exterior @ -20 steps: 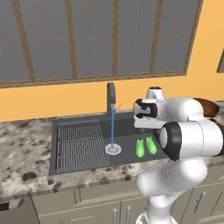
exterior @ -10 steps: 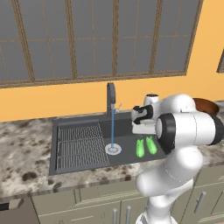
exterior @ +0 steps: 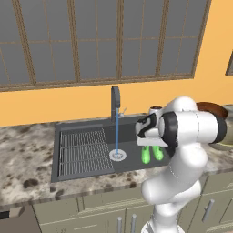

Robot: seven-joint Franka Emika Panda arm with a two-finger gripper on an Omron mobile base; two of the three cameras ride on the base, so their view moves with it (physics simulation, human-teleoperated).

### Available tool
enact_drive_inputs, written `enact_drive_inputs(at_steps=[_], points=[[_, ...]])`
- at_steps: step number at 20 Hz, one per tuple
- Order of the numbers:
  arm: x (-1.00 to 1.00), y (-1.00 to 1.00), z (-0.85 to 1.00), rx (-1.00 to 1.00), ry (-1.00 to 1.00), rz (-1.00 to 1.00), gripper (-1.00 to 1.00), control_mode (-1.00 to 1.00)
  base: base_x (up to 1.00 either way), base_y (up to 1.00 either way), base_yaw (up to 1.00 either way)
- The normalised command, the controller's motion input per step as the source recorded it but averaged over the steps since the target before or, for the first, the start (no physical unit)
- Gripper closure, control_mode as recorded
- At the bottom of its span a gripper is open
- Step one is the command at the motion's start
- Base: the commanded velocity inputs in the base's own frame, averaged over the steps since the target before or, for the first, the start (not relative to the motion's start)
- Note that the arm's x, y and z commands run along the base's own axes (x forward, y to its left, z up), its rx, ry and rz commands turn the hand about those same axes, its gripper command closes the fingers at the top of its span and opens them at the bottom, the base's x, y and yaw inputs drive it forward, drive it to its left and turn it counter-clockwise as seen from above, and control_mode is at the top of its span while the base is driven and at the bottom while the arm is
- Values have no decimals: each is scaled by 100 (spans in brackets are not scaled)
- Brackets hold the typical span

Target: Pick the corns from the sink and place them in one bowl. Place the mushroom in the other bowl. Then turn off the sink faucet.

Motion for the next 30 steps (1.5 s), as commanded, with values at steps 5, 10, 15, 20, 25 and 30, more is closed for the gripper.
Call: enact_drive_inputs(at_steps=[5,10,15,20,25,30], points=[[22,0,-31,0,-2,0,-100,-100,0,0,0],[24,5,-28,-1,-1,0,-100,-100,0,0,0],[18,1,-27,0,-2,0,-100,-100,0,0,0],[18,0,-21,-1,-5,0,-100,-100,0,0,0],[12,0,-26,-1,-4,0,-100,-100,0,0,0],[5,0,-25,-2,-7,0,-100,-100,0,0,0]])
